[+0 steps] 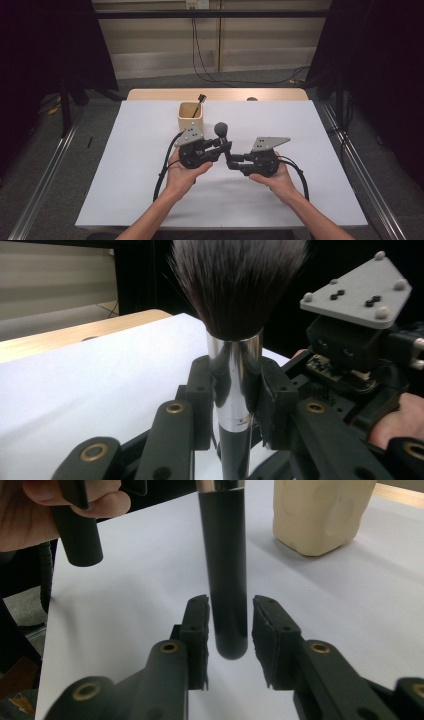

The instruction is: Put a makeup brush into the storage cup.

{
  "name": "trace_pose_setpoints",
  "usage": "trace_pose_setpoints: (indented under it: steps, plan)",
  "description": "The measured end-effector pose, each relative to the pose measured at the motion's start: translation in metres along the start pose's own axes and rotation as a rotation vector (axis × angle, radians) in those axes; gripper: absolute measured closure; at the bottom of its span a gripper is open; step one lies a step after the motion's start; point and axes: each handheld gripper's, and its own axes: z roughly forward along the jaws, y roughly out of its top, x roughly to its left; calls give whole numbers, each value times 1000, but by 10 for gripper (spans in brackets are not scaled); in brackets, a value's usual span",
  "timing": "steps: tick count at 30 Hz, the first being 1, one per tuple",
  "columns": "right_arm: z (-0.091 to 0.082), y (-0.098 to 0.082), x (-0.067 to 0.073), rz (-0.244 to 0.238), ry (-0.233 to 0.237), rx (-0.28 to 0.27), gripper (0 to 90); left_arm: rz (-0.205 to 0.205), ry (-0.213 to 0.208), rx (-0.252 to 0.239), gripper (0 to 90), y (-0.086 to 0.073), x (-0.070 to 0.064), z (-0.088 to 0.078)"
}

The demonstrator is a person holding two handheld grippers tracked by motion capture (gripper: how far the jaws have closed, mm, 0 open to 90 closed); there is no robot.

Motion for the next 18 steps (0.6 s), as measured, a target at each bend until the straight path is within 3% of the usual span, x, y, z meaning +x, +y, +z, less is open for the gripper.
trace_pose_setpoints:
  steps: [5, 18]
  plan:
    - [-3, 1, 0, 7, -12, -20, 547, -5, -1, 6, 713, 0, -1, 2]
    - [-7, 2, -1, 37, -15, -43, 173, -26, 15, 7, 713, 1, 4, -3]
